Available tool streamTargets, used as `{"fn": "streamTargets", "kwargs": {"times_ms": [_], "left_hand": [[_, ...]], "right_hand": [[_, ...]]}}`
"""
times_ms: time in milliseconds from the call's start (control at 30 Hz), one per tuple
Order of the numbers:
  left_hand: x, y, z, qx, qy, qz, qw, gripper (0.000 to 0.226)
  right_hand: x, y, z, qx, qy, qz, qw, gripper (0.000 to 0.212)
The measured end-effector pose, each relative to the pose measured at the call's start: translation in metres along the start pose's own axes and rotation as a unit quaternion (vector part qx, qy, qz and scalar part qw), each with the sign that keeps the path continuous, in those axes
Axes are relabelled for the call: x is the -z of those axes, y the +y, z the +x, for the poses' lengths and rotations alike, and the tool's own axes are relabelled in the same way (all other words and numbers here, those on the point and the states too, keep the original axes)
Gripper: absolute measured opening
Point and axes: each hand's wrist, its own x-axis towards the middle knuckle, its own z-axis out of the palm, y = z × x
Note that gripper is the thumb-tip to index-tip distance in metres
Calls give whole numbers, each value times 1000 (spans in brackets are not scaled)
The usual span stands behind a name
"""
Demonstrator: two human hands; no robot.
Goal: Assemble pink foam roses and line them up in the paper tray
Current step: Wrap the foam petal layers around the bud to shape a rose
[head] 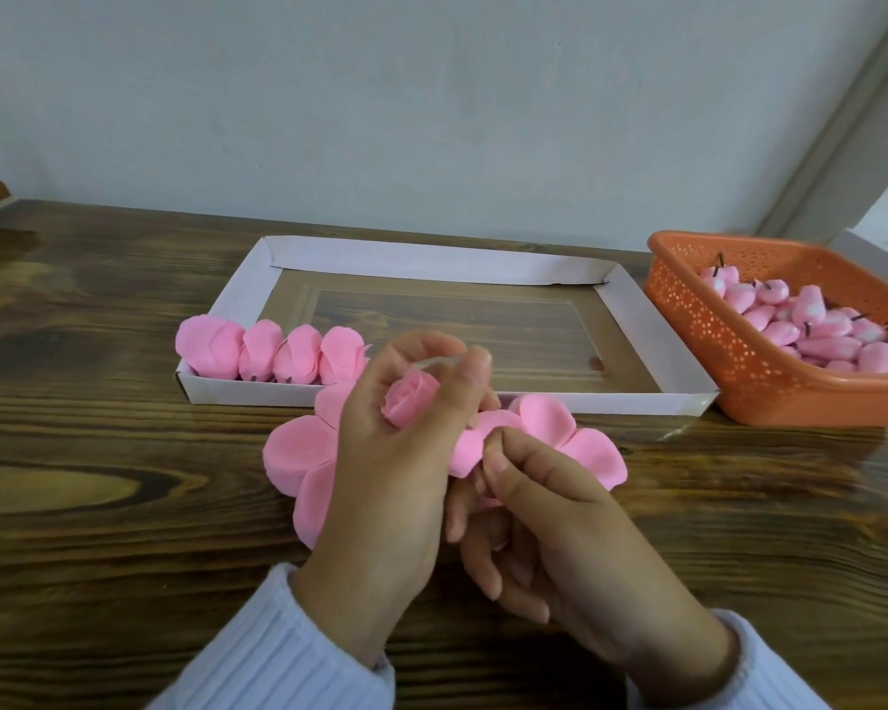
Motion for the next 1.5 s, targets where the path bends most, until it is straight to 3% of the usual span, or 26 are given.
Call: {"fn": "streamTargets", "kwargs": {"times_ms": [100,167,267,433,633,767,833,933,1167,1500], "left_hand": [[1,1,-1,5,-9,37,999,27],[1,-1,-2,-2,-34,88,996,30],[1,-2,-3,-4,-76,106,991,34],[-3,2,-7,59,-118,131,982,20],[-6,5,-7,61,-53,129,988,23],[-8,5,-7,111,-27,132,985,21],[-7,6,-6,124,-38,129,983,19],[-4,7,-6,133,-69,118,982,22],[0,4,-5,79,-102,130,983,31],[4,9,-2,74,-138,133,979,21]], "right_hand": [[-1,-1,0,6,-22,75,997,28],[-1,-1,0,16,-21,79,997,34],[-2,-2,1,28,-9,93,995,25],[0,-1,1,4,-8,143,990,27],[-1,0,1,28,-45,149,987,47],[-3,2,4,41,-37,122,991,39],[-2,3,6,31,-31,122,992,30],[-2,1,6,11,-38,137,990,34],[-3,-2,4,26,-39,166,985,33],[-6,-8,5,18,-51,151,987,27]]}}
